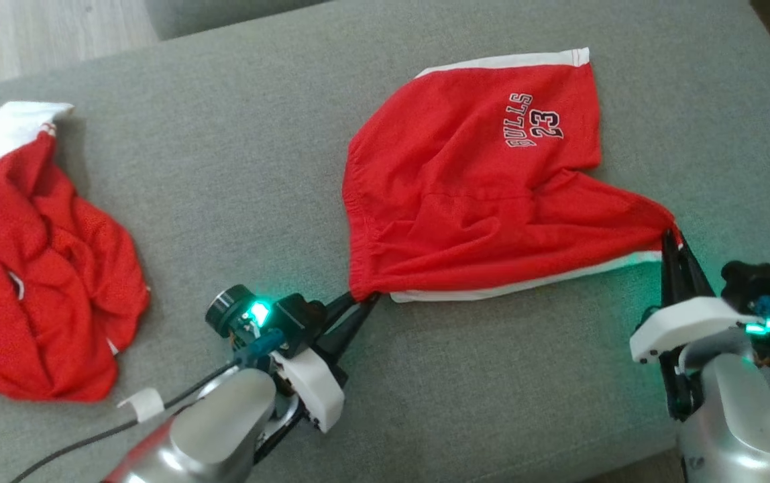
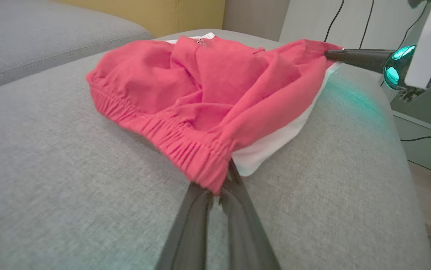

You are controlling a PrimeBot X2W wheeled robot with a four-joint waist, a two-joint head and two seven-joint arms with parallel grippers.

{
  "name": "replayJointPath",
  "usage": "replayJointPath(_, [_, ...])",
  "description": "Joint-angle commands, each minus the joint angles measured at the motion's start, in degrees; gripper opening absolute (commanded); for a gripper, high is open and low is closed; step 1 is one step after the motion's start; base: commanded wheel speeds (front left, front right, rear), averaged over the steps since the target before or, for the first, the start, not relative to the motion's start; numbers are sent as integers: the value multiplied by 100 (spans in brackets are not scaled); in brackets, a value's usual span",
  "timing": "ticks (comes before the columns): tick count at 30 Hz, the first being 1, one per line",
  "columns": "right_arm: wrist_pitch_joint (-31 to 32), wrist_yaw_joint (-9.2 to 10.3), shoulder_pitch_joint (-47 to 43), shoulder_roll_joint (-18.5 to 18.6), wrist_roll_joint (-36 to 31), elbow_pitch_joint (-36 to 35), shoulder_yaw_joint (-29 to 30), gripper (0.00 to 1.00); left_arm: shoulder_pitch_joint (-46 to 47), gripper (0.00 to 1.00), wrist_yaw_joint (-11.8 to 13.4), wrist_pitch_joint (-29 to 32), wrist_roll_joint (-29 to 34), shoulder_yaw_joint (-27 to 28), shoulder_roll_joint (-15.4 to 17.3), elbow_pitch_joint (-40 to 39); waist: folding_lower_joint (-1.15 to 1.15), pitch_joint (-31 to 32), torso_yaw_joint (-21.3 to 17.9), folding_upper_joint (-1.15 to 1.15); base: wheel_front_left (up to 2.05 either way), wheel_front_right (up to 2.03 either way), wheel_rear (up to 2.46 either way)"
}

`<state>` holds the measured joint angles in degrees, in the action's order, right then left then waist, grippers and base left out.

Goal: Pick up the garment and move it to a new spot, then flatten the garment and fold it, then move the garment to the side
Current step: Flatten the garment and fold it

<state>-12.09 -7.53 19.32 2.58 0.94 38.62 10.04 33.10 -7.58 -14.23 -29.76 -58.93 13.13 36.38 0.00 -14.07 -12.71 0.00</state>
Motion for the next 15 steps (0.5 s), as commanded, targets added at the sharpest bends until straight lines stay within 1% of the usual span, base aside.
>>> replayJointPath(1, [-74, 4, 173, 30, -9, -192, -157, 0, 250, 0, 9, -66, -37, 193, 168, -152, 0, 82, 31, 0, 0, 0, 0])
replayJointPath(6, [-65, 4, 260, 30, 158, -370, -318, 0, 214, 0, 81, -74, -52, 512, 367, -394, 0, 340, 85, 0, 0, 0, 0])
replayJointPath(11, [76, 4, 460, 30, 372, -747, -529, 0, 247, 0, 141, -74, -248, 912, 675, -724, 0, 627, 125, 0, 0, 0, 0])
replayJointPath(15, [325, 4, 740, 30, 483, -1107, -670, 0, 519, 0, 149, 176, -396, 1136, 968, -997, 0, 888, 147, 0, 0, 0, 0])
